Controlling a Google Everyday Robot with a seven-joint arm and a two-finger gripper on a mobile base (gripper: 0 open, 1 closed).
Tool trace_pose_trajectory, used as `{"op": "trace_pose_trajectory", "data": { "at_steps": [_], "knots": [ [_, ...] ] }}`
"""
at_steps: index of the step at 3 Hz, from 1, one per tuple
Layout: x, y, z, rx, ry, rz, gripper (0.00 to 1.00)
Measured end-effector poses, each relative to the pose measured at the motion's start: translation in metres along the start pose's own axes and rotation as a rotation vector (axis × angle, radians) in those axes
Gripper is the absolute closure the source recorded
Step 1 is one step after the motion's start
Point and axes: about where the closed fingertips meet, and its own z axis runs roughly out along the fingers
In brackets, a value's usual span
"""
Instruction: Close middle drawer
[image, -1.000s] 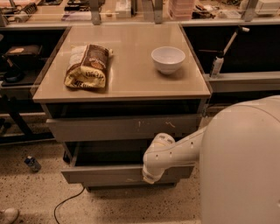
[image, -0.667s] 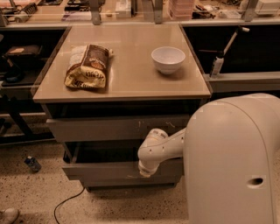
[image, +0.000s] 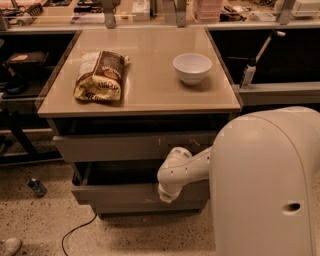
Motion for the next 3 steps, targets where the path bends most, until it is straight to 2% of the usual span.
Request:
{"op": "trace_pose_trajectory", "data": {
  "at_steps": [3],
  "knots": [
    [0.0, 0.0, 0.0001, 0.0, 0.0, 0.0, 0.11]
  ]
}}
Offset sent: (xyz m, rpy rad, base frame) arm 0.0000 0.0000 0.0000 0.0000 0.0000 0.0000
